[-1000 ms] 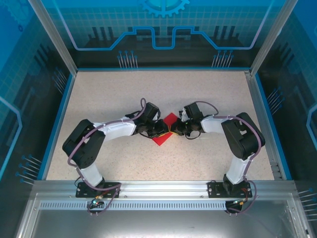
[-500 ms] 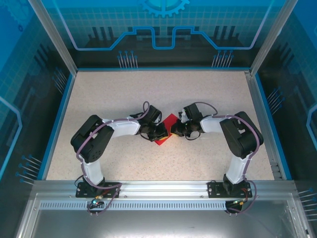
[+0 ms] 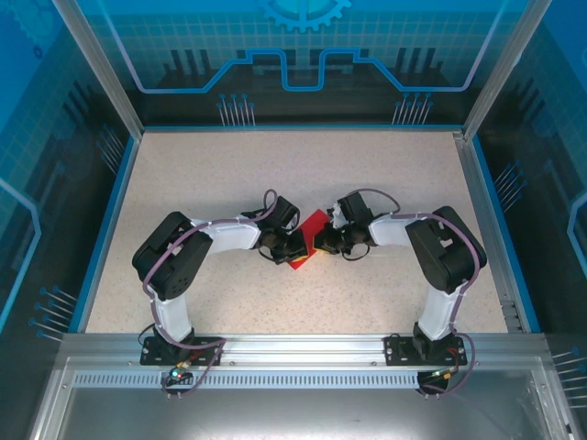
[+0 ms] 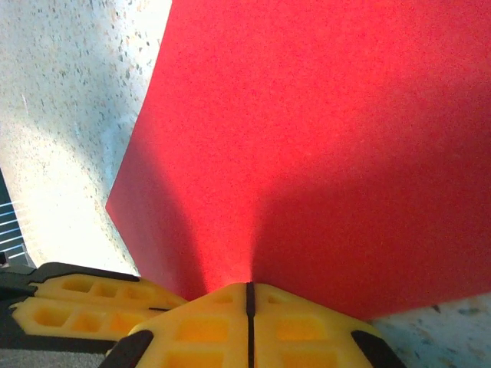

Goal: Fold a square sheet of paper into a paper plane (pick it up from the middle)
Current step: First fold in half a square sheet of paper at the center of the table.

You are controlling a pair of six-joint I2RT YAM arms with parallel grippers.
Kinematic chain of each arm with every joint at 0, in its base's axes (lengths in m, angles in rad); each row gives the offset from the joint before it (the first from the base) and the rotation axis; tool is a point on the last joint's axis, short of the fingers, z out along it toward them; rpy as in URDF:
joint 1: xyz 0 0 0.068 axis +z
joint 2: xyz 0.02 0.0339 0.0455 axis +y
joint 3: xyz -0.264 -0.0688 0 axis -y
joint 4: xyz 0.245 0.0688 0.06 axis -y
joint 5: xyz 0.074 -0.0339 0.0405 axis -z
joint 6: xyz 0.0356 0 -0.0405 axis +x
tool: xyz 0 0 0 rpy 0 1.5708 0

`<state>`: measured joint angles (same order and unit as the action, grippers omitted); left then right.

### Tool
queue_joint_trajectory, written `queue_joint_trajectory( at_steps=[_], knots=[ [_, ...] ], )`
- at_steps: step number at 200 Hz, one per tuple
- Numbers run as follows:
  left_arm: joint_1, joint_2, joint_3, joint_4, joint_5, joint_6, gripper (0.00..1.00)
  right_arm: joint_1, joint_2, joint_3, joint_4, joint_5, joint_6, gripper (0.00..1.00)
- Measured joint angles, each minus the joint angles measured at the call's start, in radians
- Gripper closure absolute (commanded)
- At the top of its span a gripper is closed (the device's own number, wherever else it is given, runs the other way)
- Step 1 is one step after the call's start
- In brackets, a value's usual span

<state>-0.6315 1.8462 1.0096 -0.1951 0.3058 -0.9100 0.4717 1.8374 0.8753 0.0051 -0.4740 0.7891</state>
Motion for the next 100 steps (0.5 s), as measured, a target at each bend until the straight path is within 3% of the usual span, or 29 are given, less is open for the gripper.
queue_joint_trajectory(
  at_steps=[58,100],
  knots=[
    [-0.001,0.0,0.005,-0.029,-0.013,0.0,0.94,-0.015,0.011,0.027,-0.043,0.006,-0.025,0.93],
    [-0.002,0.0,0.009,-0.039,-0.02,0.0,0.95,-0.08,0.021,0.057,-0.084,0.018,-0.058,0.93]
  ],
)
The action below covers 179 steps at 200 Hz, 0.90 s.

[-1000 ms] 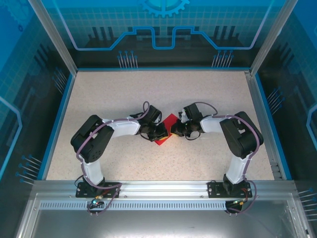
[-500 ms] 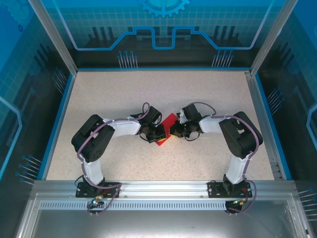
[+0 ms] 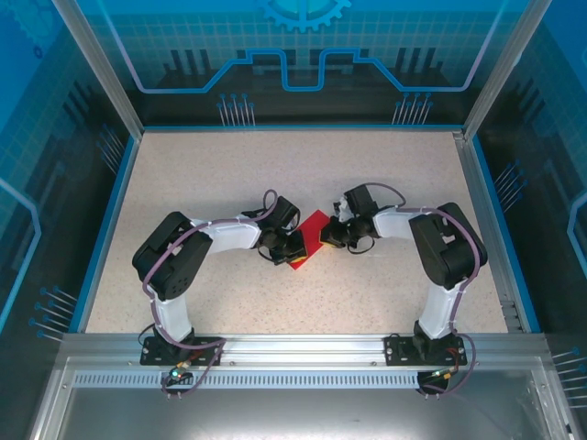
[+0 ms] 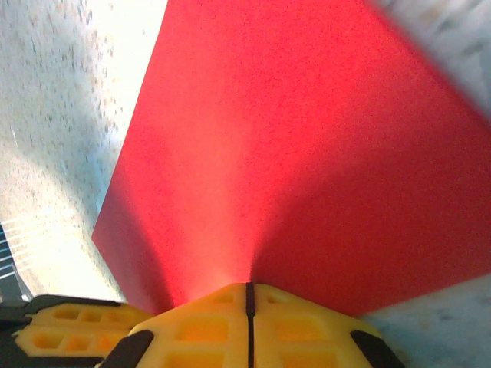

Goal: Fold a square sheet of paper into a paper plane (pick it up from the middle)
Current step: First fold in half a square sheet of paper at the center of the table.

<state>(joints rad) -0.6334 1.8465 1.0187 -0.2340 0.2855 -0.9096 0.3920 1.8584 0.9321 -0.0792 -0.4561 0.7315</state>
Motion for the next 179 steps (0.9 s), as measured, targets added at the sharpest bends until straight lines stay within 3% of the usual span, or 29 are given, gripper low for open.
queue_joint_trajectory(
  at_steps=[55,95,148,179],
  knots=[
    [-0.002,0.0,0.0,0.0,-0.001,0.002,0.95,-0.1,0.031,0.063,-0.061,0.009,-0.019,0.93],
    [-0.002,0.0,0.0,0.0,-0.001,0.013,0.95,-0.156,0.024,0.126,-0.108,0.1,-0.037,0.93],
    [-0.002,0.0,0.001,0.0,-0.001,0.021,0.95,-0.06,-0.167,0.041,-0.073,0.108,-0.041,0.93],
    [-0.003,0.0,0.002,-0.002,-0.002,0.021,0.95,0.017,-0.144,0.024,-0.039,0.052,-0.024,0.93]
  ],
)
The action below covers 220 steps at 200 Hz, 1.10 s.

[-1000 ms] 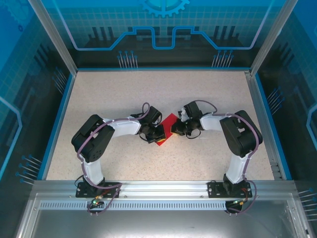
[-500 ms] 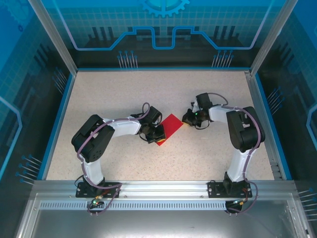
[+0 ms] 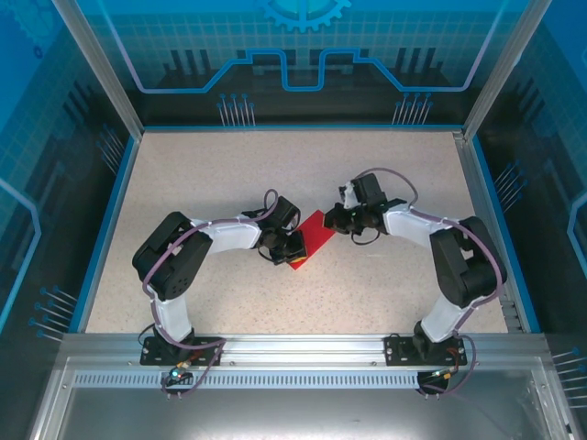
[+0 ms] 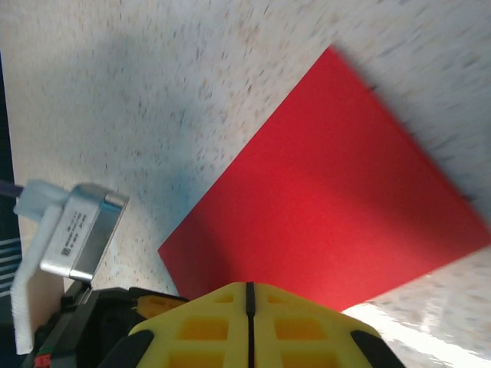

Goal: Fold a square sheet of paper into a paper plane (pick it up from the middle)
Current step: First fold in half a square sheet of paper at the center of the table.

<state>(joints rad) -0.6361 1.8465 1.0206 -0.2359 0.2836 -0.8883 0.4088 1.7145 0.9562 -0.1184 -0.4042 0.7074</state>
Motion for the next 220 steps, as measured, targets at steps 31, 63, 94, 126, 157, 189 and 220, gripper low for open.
queue_joint_trajectory(
  at_steps=[31,63,94,126,157,189,220],
  knots=[
    [-0.001,0.0,0.005,-0.011,-0.003,0.001,0.95,0.023,0.079,-0.003,0.022,-0.043,0.023,0.93],
    [-0.001,0.0,0.009,-0.017,-0.006,0.007,0.95,0.023,0.12,-0.004,0.019,-0.049,0.029,0.93],
    [-0.002,0.0,0.013,-0.017,-0.005,0.027,0.93,0.02,0.149,-0.003,-0.004,-0.047,0.029,0.93],
    [-0.002,-0.003,0.016,0.055,0.03,0.03,0.91,0.016,0.153,0.001,-0.009,-0.05,0.029,0.94],
    [-0.002,0.009,0.048,0.128,0.089,0.023,0.91,0.016,0.154,0.002,-0.009,-0.051,0.029,0.94],
    [-0.001,0.035,0.065,0.137,0.107,0.023,0.92,0.011,0.157,0.002,-0.009,-0.054,0.029,0.94],
    [-0.001,0.049,0.065,0.137,0.108,0.024,0.93,0.01,0.16,0.005,-0.012,-0.058,0.029,0.94]
  ],
)
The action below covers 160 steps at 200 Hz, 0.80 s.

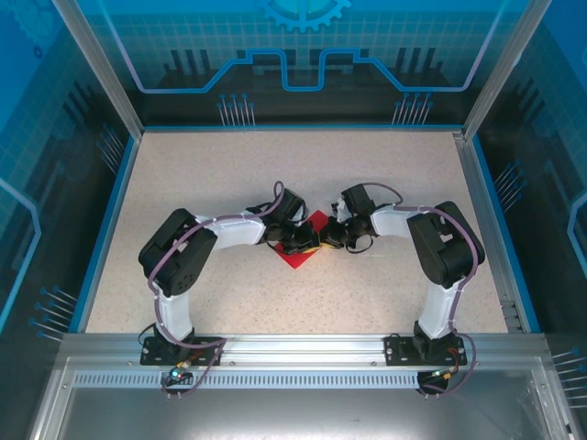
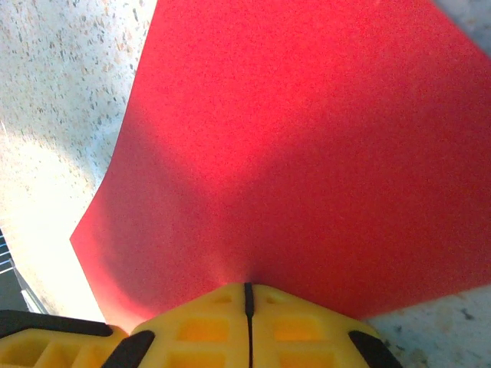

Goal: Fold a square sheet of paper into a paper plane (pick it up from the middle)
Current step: First fold in half a square sheet of paper at the center of the table.

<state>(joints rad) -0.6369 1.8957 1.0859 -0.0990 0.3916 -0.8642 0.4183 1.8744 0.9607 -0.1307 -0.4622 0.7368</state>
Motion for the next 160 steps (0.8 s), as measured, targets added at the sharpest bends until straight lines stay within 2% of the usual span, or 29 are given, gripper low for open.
queue_joint_trajectory(
  at_steps=[76,160],
  knots=[
    [-0.001,0.034,-0.026,0.001,-0.002,0.002,0.93,-0.006,0.008,0.008,-0.01,-0.014,0.0,0.94],
    [0.019,0.017,-0.096,0.099,0.021,0.003,0.93,-0.007,0.017,0.021,-0.025,-0.019,0.003,0.94]
  ],
)
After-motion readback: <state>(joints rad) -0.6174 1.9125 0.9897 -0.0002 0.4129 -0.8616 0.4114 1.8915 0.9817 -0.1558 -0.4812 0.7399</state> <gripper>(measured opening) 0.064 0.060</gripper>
